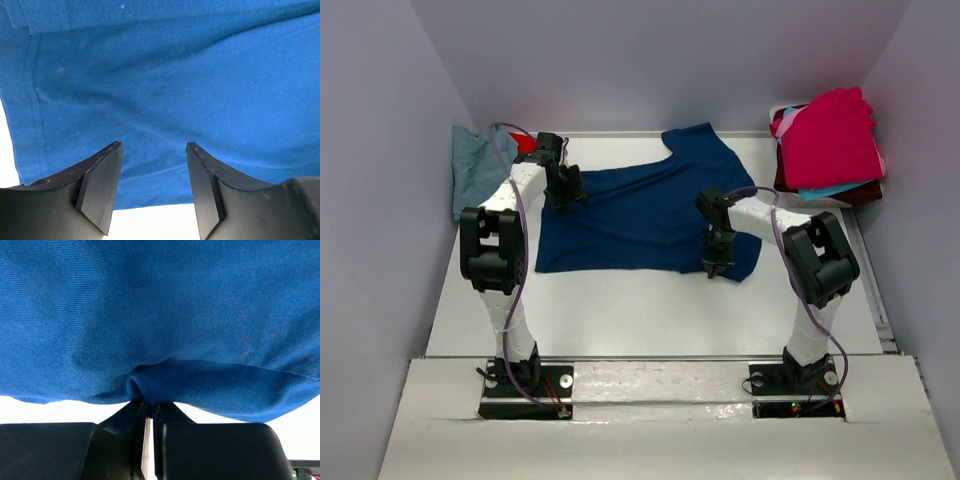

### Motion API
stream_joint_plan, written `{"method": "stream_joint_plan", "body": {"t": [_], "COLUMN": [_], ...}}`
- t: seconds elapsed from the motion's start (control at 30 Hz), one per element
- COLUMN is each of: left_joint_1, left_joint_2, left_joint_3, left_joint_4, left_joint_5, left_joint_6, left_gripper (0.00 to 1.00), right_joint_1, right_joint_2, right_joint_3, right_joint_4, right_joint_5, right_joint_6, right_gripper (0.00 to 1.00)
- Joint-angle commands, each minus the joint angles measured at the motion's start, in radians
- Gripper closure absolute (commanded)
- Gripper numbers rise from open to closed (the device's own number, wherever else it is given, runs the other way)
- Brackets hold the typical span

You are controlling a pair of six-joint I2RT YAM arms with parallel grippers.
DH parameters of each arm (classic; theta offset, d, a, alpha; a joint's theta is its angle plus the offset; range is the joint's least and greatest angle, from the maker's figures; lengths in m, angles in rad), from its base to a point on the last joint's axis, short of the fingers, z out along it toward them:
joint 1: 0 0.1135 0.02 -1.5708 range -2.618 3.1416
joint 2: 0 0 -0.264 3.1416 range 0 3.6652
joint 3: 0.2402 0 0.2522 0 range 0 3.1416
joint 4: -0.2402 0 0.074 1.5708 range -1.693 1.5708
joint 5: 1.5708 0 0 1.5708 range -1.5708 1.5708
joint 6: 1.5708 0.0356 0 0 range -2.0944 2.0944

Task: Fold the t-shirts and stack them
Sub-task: Flatten the tshirt out

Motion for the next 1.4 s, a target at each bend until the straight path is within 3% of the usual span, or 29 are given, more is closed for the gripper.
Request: {"method": "stream_joint_plan", "body": {"t": [0.0,0.67,1.37], "left_joint_1": [-0.003,0.006,0.006], "left_joint_2": [-0.005,0.018,0.027], "left_joint_3": [-0.015,-0.013,-0.018], "left_joint_4": [0.011,0.005,0.002], "left_joint_5": [0.014,0.005,0.008], "left_joint_6": [0.018,0.019,0.026], "left_gripper": [0.35,0.35,0.36], "right_joint_1": [-0.004,-0.004,-0.004], "right_joint_2": [-0.010,-0.270,-0.340], "right_joint_3": [0.038,0.132,0.014], "right_joint_4": [-0.021,-0.299,-0.311], "right_joint_5": [0.049,0.034,-0.104], "right_joint_6": [0.013,-0.052,-0.142], "right_gripper": [0.93,0.93,0.93]}}
